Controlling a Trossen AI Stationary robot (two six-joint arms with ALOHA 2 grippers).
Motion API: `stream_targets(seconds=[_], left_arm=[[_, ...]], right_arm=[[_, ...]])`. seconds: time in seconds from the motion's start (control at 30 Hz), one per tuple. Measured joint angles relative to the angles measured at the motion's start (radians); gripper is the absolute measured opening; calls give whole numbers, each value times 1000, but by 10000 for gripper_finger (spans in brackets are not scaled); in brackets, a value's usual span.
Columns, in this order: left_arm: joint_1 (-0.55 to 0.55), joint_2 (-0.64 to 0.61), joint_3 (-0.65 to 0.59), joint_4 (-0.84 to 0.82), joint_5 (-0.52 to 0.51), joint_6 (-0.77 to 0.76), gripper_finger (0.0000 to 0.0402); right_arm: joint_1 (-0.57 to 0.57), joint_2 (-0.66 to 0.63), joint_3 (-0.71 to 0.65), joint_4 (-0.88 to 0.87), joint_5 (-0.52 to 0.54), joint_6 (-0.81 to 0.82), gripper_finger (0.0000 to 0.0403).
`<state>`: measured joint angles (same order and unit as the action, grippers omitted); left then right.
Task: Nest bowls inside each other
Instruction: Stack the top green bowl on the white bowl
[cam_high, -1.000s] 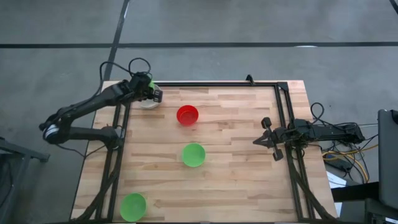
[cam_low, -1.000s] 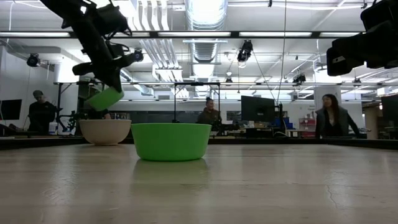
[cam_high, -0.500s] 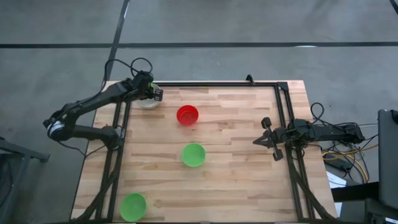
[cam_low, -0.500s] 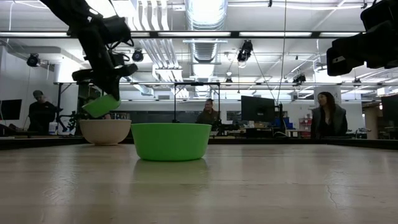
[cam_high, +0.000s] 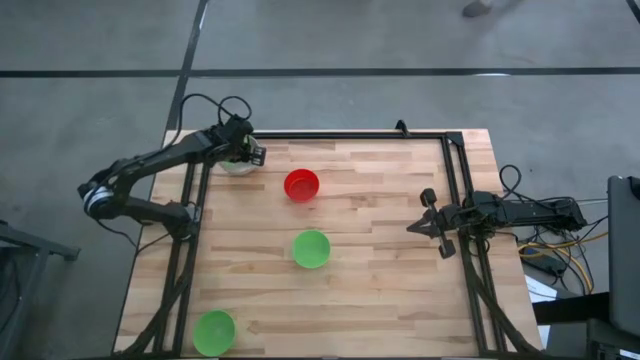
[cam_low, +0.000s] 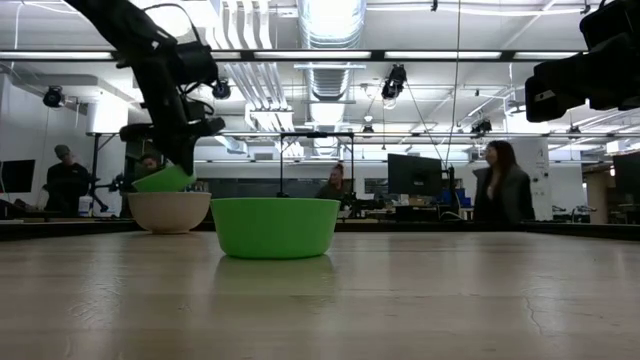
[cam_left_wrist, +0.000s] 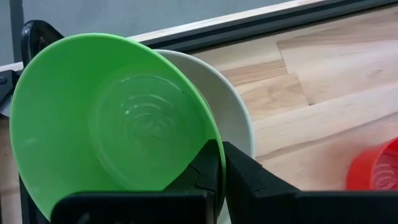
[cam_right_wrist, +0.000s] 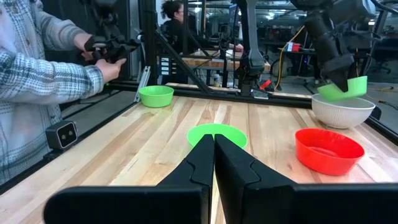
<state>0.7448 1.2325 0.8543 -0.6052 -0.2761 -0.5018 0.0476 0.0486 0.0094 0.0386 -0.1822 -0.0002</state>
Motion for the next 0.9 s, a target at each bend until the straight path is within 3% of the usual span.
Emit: stream_targets(seconds=[0.9], left_arm=[[0, 131, 0, 0, 33, 11, 14]], right_arm=[[0, 0, 0, 0, 0, 0, 9]])
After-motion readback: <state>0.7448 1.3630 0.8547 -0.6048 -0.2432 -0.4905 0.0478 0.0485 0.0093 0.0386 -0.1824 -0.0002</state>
